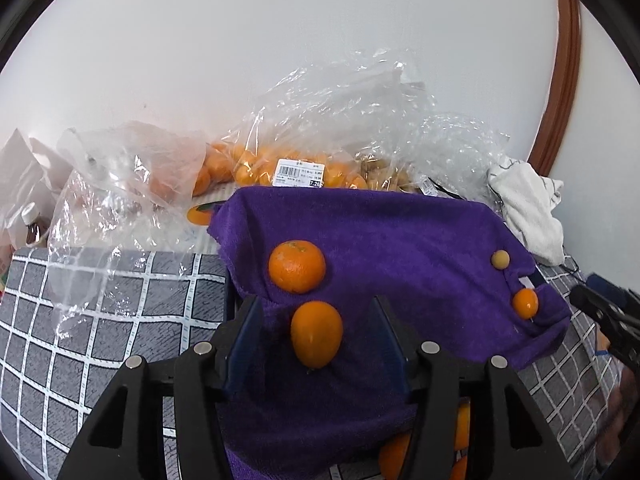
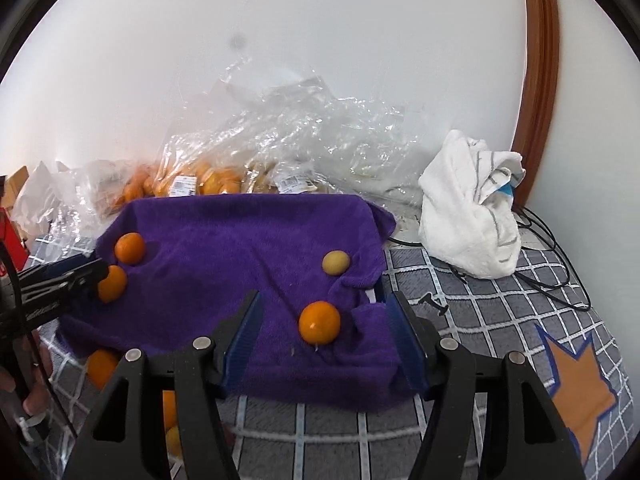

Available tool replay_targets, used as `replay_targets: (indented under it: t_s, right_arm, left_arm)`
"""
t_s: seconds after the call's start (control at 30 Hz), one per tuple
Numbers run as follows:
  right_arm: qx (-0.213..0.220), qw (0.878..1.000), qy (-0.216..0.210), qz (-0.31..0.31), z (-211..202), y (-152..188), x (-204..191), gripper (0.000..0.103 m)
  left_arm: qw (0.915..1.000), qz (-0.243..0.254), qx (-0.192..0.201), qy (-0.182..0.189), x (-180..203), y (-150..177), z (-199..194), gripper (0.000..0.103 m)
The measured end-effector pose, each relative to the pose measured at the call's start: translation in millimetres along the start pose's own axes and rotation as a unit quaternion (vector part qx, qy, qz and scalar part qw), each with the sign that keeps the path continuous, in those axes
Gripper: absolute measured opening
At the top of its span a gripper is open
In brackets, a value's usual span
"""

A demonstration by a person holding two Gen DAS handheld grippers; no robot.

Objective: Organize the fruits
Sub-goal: 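Withdraw both open tools from the towel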

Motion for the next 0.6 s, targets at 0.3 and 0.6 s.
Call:
replay_targets:
  t_s: [0.3, 0.6]
  right_arm:
    - [-0.043, 0.998, -0.034, -0.011, -27, 24, -15, 0.063]
    - [-0.065, 0.996, -0.060, 0.000, -39, 35, -21, 0.057]
  left_arm:
    - [0.9998, 0.019, -0.008, 0.001, 6, -5, -10, 0.054]
    - [0.9996, 0.009, -0.013, 0.023, 6, -7, -57, 0.054]
Point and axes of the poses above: each gripper's, at about its wrist camera, not at the fingertips, and z roughly the way its jaws point, x to its right, y to its underside, the point moved 4 cm from there along z, roughly the way its jaws point, and after that the axes turned 11 degrees about -z, right-handed, at the moved point
